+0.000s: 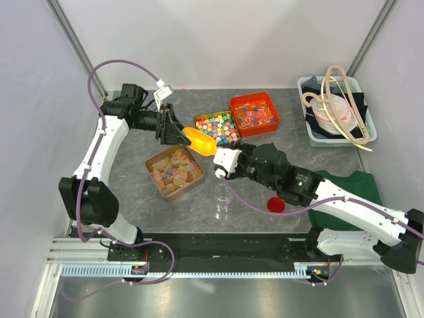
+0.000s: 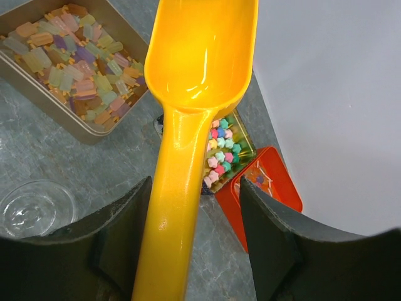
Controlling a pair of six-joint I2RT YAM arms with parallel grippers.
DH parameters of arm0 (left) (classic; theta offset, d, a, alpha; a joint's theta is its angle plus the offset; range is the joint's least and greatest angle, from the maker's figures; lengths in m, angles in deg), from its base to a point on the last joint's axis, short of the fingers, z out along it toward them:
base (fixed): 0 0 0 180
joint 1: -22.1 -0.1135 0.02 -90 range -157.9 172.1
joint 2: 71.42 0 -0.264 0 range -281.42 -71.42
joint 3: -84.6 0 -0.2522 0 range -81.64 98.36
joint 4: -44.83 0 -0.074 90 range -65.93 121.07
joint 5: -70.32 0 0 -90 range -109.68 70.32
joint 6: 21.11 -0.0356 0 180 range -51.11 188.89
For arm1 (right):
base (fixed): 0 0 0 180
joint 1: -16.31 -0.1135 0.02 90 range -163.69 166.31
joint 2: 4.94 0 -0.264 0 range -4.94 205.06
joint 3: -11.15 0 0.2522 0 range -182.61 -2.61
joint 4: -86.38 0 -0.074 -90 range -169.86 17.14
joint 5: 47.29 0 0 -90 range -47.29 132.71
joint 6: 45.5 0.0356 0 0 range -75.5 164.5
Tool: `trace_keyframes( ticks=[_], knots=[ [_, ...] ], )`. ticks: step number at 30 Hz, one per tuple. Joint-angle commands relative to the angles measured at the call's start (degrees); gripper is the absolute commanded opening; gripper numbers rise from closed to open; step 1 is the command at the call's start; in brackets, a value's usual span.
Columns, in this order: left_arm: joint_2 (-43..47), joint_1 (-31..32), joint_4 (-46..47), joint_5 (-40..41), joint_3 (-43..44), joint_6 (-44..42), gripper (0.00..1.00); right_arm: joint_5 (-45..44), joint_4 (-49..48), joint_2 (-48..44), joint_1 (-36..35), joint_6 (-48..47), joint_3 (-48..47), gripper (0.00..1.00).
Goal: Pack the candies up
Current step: Pick up the spatula from the center of the board.
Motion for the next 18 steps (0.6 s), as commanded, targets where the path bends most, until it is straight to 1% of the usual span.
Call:
trace_keyframes(
  ticks=[1,4,8,12,15,16,18],
  knots=[
    [-1.4,-0.2,-0.5,-2.3,2.4,-0.3,0.73,3.6,1.4,0.2,0.1,1.8,-3.0,0.0],
    [-1.7,-0.2,-0.4,-2.4,2.4,-0.2,0.69,3.9,1.9,0.5,0.0,1.7,-3.9,0.0],
    [-1.7,-0.2,-0.4,-2.4,2.1,-0.6,0.59,3.8,2.3,1.2,0.0,1.8,-5.0,0.0],
    [-1.7,-0.2,-0.3,-2.4,1.8,-0.8,0.52,3.3,2.3,1.8,-0.1,1.7,-5.7,0.0],
    [-1.7,-0.2,-0.4,-2.4,1.8,-0.9,0.45,2.7,2.1,2.4,-0.1,1.7,-6.2,0.0],
    [-1.8,-0.2,-0.3,-2.5,1.7,-1.0,0.4,2.6,2.0,2.5,-0.1,1.7,-6.4,0.0],
    [-1.7,-0.2,-0.3,-2.6,1.6,-1.3,0.33,2.3,2.1,2.8,-0.1,1.6,-6.8,0.0]
  ],
)
